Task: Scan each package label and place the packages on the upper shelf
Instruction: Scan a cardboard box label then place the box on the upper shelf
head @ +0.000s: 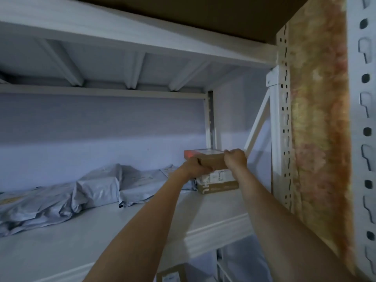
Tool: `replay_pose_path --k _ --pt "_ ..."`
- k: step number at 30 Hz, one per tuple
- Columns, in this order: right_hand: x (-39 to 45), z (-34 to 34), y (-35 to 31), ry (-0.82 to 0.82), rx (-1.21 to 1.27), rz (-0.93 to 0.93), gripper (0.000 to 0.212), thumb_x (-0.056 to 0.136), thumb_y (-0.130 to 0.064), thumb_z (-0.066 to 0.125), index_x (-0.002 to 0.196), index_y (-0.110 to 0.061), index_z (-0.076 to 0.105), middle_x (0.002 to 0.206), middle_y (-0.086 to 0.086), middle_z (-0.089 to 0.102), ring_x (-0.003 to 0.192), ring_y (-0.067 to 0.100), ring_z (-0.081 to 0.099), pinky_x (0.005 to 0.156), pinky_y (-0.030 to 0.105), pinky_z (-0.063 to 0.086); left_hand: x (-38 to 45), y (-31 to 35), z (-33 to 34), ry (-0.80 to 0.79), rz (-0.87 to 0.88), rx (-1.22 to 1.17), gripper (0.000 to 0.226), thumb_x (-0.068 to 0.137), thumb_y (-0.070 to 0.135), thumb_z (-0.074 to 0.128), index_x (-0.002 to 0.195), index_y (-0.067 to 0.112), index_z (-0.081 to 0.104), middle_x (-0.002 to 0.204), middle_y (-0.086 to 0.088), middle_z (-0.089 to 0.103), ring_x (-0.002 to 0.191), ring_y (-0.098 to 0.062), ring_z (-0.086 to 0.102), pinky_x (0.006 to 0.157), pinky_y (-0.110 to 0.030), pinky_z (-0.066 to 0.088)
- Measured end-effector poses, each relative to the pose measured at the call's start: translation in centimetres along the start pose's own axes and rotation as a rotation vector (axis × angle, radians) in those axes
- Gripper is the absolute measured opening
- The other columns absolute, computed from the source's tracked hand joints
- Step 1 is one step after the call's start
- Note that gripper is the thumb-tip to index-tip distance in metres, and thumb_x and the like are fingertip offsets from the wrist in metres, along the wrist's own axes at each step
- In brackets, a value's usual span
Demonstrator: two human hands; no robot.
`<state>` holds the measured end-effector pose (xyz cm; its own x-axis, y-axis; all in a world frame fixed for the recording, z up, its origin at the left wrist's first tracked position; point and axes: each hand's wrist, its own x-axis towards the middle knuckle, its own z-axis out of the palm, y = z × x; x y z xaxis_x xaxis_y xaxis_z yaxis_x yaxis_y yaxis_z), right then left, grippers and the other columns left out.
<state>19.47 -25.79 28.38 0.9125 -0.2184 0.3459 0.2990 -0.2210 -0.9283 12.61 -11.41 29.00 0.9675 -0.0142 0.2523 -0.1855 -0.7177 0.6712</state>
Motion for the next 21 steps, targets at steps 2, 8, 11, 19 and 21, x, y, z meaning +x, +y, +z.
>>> replay_pose_path --k 2,8,11,19,21 --pt "0.3 0.6 0.2 0.022 -0.038 -0.041 0.033 0.104 -0.018 0.043 0.128 -0.005 0.061 0.133 0.018 0.06 0.123 0.035 0.055 0.102 0.037 0.048 0.8 -0.2 0.5 0.034 -0.027 0.102 0.055 0.085 0.036 0.072 0.134 0.014 0.058 0.126 -0.011 0.065 0.116 -0.026 0.061 0.102 -0.036 0.049" --pt "1.0 2.3 -1.4 0.051 -0.272 -0.113 0.039 0.103 -0.029 0.041 0.125 -0.009 0.065 0.132 0.022 0.049 0.117 0.038 0.052 0.101 0.039 0.042 2.0 -0.7 0.9 0.16 -0.053 0.184 0.05 0.088 0.045 0.065 0.129 0.016 0.06 0.123 -0.008 0.066 0.112 -0.024 0.062 0.093 -0.03 0.047" --pt "1.4 2.5 -0.6 0.074 -0.349 -0.135 0.035 0.093 -0.025 0.051 0.118 -0.01 0.069 0.126 0.02 0.052 0.113 0.039 0.053 0.103 0.043 0.045 2.2 -1.0 1.9 0.147 -0.051 0.289 0.043 0.091 0.042 0.061 0.123 0.012 0.063 0.115 -0.011 0.068 0.106 -0.027 0.063 0.096 -0.036 0.05" --pt "2.6 4.5 0.0 0.014 -0.474 -0.219 0.051 0.106 -0.042 0.031 0.134 -0.008 0.057 0.132 0.026 0.05 0.123 0.041 0.044 0.103 0.044 0.038 3.4 -1.6 2.1 0.184 -0.15 0.334 0.036 0.093 0.031 0.056 0.116 0.004 0.062 0.114 -0.016 0.066 0.109 -0.033 0.061 0.101 -0.044 0.048" --pt "3.0 5.2 0.2 0.013 -0.496 -0.269 0.056 0.107 -0.044 0.027 0.132 -0.005 0.058 0.128 0.027 0.053 0.12 0.04 0.046 0.102 0.043 0.039 3.7 -2.3 2.1 0.198 -0.168 0.323 0.034 0.094 0.031 0.055 0.114 0.005 0.064 0.115 -0.016 0.066 0.111 -0.033 0.06 0.102 -0.044 0.047"
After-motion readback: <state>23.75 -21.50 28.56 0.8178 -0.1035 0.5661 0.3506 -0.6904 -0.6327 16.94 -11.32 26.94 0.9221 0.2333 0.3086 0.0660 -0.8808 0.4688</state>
